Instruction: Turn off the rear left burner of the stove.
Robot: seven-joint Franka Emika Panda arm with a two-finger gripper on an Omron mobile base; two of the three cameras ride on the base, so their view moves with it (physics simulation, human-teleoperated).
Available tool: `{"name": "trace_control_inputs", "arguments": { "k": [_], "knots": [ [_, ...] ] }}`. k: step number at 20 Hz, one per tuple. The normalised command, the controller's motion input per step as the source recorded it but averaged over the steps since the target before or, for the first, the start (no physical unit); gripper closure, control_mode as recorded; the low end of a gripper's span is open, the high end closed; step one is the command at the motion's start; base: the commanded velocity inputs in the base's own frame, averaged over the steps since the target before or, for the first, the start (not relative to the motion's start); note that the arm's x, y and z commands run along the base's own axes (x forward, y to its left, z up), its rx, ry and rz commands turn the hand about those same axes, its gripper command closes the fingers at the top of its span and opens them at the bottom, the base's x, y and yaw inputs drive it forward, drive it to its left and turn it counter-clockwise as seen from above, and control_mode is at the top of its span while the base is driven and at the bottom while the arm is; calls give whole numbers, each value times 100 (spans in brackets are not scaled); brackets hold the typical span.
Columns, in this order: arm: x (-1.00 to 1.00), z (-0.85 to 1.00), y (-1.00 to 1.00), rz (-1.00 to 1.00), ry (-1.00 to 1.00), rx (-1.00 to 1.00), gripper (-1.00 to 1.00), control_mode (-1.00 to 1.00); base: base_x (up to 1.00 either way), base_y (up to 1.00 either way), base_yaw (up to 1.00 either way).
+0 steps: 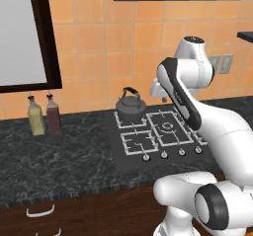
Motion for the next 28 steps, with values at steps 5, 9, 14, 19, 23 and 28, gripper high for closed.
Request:
{"name": "trace_control_inputs", "arguments": {
  "k": [5, 9, 14, 19, 23, 28],
  "knots": [
    [-52, -48, -9, -2, 6, 0, -100, -100, 0, 0, 0],
    [-43, -100, -13, -6, 10, -3, -100, -100, 0, 0, 0],
    [1, -89, -3, -9, 12, 0, -100, -100, 0, 0, 0],
    [40, -33, -7, -6, 0, 0, -100, -100, 0, 0, 0],
    [29, -46, -10, -9, 1, 0, -100, -100, 0, 0, 0],
    [12, -48, -4, -6, 7, 3, -100, -100, 0, 0, 0]
  ]
}}
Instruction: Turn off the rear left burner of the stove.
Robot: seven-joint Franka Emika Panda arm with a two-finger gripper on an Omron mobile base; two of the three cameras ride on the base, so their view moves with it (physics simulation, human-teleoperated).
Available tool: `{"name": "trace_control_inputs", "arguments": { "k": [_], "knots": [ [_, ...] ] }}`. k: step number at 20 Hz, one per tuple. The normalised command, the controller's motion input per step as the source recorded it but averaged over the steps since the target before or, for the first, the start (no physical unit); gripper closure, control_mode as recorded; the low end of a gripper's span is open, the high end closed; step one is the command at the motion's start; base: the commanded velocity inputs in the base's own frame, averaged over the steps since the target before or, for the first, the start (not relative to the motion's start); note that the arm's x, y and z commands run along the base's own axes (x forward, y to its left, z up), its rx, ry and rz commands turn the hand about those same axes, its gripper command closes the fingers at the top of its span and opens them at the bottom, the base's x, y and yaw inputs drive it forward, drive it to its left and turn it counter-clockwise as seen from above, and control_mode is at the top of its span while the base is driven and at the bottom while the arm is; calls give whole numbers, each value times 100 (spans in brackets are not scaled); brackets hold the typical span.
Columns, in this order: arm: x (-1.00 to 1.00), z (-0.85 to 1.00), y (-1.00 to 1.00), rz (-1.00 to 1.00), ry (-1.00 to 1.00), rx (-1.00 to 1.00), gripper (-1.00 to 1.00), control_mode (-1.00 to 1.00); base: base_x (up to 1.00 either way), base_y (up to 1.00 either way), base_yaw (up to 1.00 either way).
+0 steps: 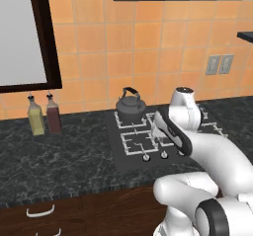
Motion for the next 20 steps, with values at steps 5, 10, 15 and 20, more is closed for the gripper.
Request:
{"name": "trace_control_inputs", "arguments": {
  "k": [5, 10, 15, 20],
  "knots": [
    [4, -61, 0, -2, 11, 3, -100, -100, 0, 0, 0],
    [20, -54, 0, -1, 7, 0, -100, -100, 0, 0, 0],
    [35, -18, 0, 0, 0, 0, -100, -100, 0, 0, 0],
    [12, -22, 0, 0, 0, 0, -100, -100, 0, 0, 0]
  ]
}}
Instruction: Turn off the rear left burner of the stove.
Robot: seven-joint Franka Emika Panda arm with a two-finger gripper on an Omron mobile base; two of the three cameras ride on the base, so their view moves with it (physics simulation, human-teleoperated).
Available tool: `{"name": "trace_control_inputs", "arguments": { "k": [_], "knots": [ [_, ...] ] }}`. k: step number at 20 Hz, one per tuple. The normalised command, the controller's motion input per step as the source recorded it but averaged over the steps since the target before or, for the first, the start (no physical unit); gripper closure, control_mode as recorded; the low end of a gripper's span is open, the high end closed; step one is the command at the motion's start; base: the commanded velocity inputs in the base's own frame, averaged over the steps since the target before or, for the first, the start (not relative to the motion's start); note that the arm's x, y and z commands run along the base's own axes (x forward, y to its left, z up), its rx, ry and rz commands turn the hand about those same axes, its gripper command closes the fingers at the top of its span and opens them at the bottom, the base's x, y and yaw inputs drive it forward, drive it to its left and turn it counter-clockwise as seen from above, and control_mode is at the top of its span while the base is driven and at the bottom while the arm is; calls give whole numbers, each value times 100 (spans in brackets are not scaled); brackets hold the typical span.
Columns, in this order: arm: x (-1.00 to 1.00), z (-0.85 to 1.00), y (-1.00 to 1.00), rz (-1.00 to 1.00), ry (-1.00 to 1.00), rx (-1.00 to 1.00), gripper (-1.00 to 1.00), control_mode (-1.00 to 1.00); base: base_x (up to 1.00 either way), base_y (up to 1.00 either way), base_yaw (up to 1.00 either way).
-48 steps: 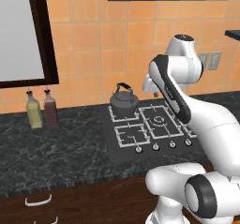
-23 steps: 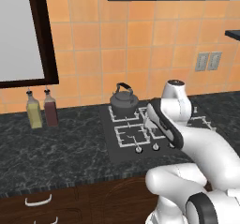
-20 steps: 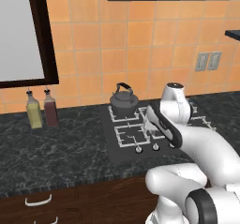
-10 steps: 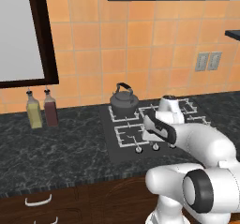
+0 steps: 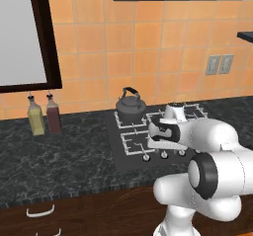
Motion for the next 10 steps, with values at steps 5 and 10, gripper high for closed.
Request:
{"name": "trace_control_inputs", "arguments": {
  "k": [5, 10],
  "knots": [
    [2, -31, 0, 0, 0, 0, -100, -100, 0, 0, 0],
    [8, -27, 0, 0, -1, 0, -100, -100, 0, 0, 0]
  ]
}}
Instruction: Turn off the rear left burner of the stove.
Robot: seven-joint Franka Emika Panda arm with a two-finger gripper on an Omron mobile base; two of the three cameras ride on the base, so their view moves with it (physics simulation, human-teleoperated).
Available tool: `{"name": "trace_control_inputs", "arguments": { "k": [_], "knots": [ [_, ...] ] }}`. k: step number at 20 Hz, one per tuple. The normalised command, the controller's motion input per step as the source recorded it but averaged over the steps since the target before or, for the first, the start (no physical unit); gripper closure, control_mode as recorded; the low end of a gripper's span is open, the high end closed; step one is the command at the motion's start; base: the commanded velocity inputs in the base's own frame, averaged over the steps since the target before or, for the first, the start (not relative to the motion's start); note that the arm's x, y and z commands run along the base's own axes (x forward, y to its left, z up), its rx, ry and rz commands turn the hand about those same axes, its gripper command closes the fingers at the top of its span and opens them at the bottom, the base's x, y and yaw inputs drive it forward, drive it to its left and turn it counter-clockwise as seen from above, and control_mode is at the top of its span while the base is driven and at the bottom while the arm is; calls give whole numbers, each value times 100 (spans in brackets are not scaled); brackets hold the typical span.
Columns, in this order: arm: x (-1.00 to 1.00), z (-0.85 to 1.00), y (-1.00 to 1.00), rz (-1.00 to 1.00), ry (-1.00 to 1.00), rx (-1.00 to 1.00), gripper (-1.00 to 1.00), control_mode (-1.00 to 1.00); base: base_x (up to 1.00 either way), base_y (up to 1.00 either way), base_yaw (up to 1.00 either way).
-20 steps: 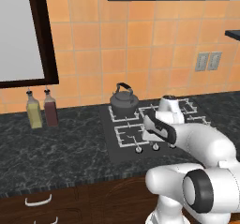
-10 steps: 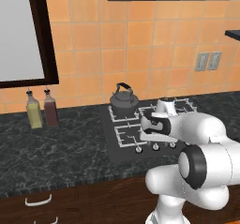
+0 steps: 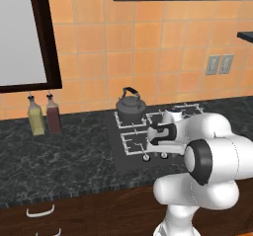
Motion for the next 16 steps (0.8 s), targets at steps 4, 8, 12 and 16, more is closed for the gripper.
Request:
{"name": "trace_control_inputs", "arguments": {
  "k": [4, 8, 12, 16],
  "knots": [
    [6, -14, 0, 0, 0, 0, -100, -100, 0, 0, 0],
    [13, -3, 0, 0, 0, 0, -100, -100, 0, 0, 0],
    [0, -4, 0, 0, 0, 0, 100, -100, 0, 0, 0],
    [0, 0, 0, 0, 0, 0, 100, -100, 0, 0, 0]
  ]
}}
